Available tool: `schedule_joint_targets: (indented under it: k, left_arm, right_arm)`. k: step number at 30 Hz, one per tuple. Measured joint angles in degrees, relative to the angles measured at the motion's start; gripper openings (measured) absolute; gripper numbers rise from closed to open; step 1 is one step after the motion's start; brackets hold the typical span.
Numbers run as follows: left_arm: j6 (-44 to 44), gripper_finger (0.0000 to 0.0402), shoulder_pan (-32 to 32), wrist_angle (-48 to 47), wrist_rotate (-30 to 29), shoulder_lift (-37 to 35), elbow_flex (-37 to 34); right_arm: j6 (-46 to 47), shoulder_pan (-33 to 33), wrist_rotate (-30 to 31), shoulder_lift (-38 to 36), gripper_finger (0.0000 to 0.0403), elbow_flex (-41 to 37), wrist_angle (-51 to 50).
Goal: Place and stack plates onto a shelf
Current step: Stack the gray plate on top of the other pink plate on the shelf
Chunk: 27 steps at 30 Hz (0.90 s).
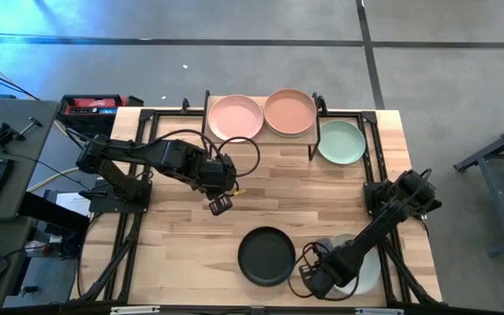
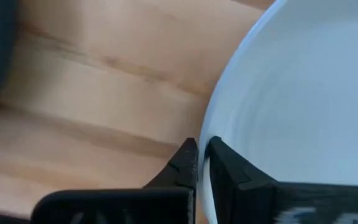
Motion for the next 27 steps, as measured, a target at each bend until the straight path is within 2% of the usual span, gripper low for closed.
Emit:
schedule_joint_targets:
  k: [7, 23, 27]
  left_arm:
    - [1.5, 0.0049, 0.0, 0.0, 0.0, 0.0, 0.0]
    - [2.4, 0.0049, 1.3, -0.2, 0.0, 0.0, 0.0]
    - [2.1, 0.0049, 1.9, -0.2, 0.0, 0.0, 0.0]
  right_arm:
    - [-3.2, -0.6, 2.7, 0.0, 0.0, 4.6, -3.5]
    - [-12.2, -4.2, 10.0, -0.1, 0.0001, 19.4, -23.9]
    - [-15.6, -5.2, 11.2, -0.1, 0.0, 21.0, -25.9]
